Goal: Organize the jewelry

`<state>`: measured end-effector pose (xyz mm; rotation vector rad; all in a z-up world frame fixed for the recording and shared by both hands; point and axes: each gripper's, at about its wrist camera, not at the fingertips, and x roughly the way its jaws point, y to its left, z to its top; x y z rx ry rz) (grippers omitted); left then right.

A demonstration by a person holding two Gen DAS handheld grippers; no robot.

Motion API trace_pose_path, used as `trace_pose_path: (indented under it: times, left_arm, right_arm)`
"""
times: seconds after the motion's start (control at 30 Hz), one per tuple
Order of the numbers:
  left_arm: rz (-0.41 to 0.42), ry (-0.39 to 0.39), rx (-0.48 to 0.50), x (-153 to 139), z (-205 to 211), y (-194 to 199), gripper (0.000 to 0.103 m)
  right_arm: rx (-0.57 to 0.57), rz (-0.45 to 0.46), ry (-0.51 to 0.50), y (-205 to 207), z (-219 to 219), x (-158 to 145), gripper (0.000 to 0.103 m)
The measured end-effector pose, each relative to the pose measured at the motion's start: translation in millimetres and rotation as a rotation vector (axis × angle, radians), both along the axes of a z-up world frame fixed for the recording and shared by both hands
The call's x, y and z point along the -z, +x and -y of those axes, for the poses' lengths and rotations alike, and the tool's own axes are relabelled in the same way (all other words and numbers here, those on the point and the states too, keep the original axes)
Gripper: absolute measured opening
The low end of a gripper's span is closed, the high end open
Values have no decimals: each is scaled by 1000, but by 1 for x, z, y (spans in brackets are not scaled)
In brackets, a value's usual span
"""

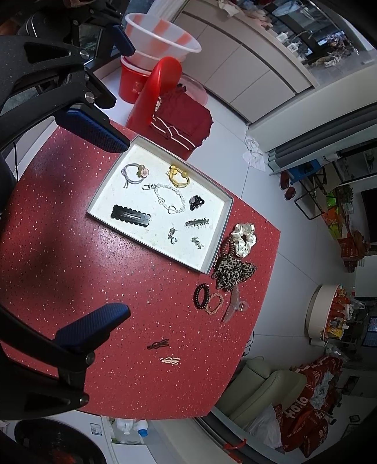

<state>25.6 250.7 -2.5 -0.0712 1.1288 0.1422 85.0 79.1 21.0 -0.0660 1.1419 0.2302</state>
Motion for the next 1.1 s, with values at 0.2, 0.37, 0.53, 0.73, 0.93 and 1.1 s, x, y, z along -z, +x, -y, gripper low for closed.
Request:
trace_pose_path:
  times: [0.2, 0.37, 0.53, 0.73, 0.93, 1.1]
  left_arm:
    - [0, 1, 1, 0, 0, 0, 103]
    - [0, 1, 0, 0, 0, 0, 103]
    - [0, 1, 0, 0, 0, 0, 103]
    - [0, 1, 1, 0, 1, 0, 103]
    - [0, 2, 0, 0, 1, 0, 103]
    - [0, 2, 1, 0, 1, 0, 103]
  right_arm:
    - [-4, -1, 2, 0, -1, 0, 103]
    - [-3, 0, 2, -1, -1, 0, 103]
    - [-3, -2, 3, -1, -1, 1, 103]
    - [-4, -2, 3, -1, -1, 1, 103]
    - [-4, -3, 4, -1, -2, 1, 103]
    - [-3, -2, 5, -2, -2, 1, 103]
